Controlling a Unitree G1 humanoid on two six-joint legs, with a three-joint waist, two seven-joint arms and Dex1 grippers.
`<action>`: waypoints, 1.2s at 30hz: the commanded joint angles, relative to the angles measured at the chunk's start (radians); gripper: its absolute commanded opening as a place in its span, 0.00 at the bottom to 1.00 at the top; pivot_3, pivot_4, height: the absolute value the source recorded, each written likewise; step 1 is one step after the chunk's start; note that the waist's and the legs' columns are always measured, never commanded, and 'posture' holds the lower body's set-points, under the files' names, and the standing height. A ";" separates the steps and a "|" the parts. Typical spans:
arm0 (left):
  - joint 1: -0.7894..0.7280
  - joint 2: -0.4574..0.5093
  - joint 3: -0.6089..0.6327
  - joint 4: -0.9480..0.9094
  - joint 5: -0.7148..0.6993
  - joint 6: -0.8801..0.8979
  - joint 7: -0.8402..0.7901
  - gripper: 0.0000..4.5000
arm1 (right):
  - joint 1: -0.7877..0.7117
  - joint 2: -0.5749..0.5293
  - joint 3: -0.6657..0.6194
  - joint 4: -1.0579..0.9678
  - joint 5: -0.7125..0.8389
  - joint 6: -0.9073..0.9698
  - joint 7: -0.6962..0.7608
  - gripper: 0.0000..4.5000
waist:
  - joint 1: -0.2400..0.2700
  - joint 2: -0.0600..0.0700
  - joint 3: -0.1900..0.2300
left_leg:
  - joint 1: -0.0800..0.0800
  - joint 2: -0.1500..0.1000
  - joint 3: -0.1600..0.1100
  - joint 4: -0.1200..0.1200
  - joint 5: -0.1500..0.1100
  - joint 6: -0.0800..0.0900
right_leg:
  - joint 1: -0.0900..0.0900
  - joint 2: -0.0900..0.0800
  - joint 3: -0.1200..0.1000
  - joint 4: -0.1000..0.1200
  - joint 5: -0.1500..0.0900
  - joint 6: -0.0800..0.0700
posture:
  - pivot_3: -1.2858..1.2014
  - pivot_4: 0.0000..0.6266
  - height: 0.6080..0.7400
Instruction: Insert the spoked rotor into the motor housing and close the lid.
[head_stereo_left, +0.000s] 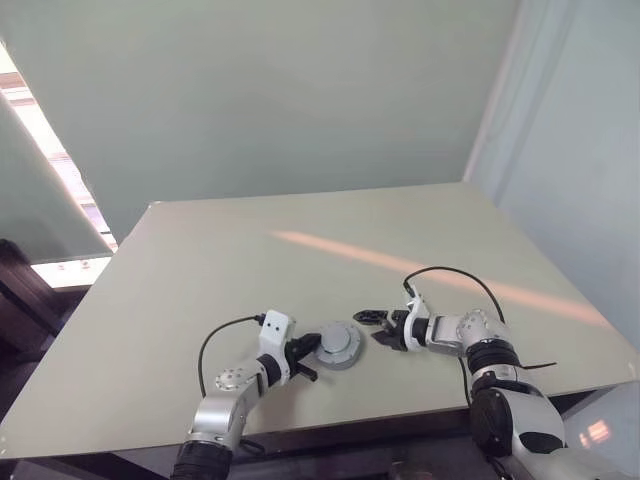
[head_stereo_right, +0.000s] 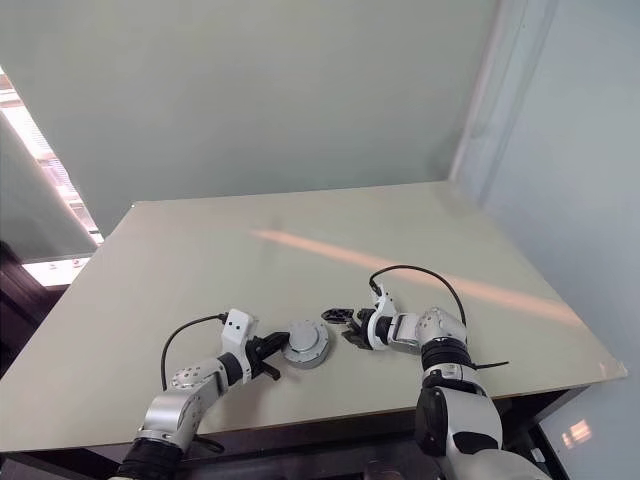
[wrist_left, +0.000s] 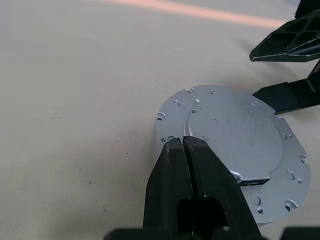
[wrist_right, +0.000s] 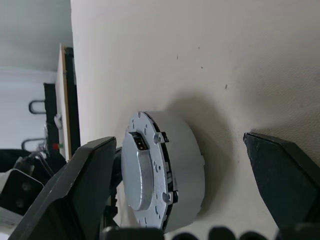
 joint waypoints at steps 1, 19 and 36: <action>0.018 -0.001 -0.035 0.022 0.023 0.034 -0.003 0.00 | 0.000 0.022 0.037 -0.008 0.017 0.041 0.021 0.99 | -0.001 0.000 0.000 | 0.000 0.000 0.000 0.000 0.000 0.000 | 0.000 0.000 0.000 0.000 0.000 0.000 | 0.52 0.00 1.00; 0.011 -0.007 -0.034 0.024 0.023 0.037 0.006 0.00 | 0.024 0.047 0.143 -0.066 0.025 0.130 0.091 0.99 | -0.003 0.000 0.000 | 0.000 0.000 0.000 0.000 0.000 0.000 | 0.000 0.000 0.000 0.000 0.000 0.000 | 0.52 0.00 1.00; 0.010 -0.006 -0.033 0.021 0.029 0.039 0.002 0.00 | 0.039 0.059 0.074 -0.046 0.065 0.137 0.056 0.27 | -0.014 0.001 0.000 | 0.000 0.000 0.000 0.000 0.000 0.000 | 0.000 0.000 0.000 0.000 0.000 0.000 | 0.52 0.00 1.00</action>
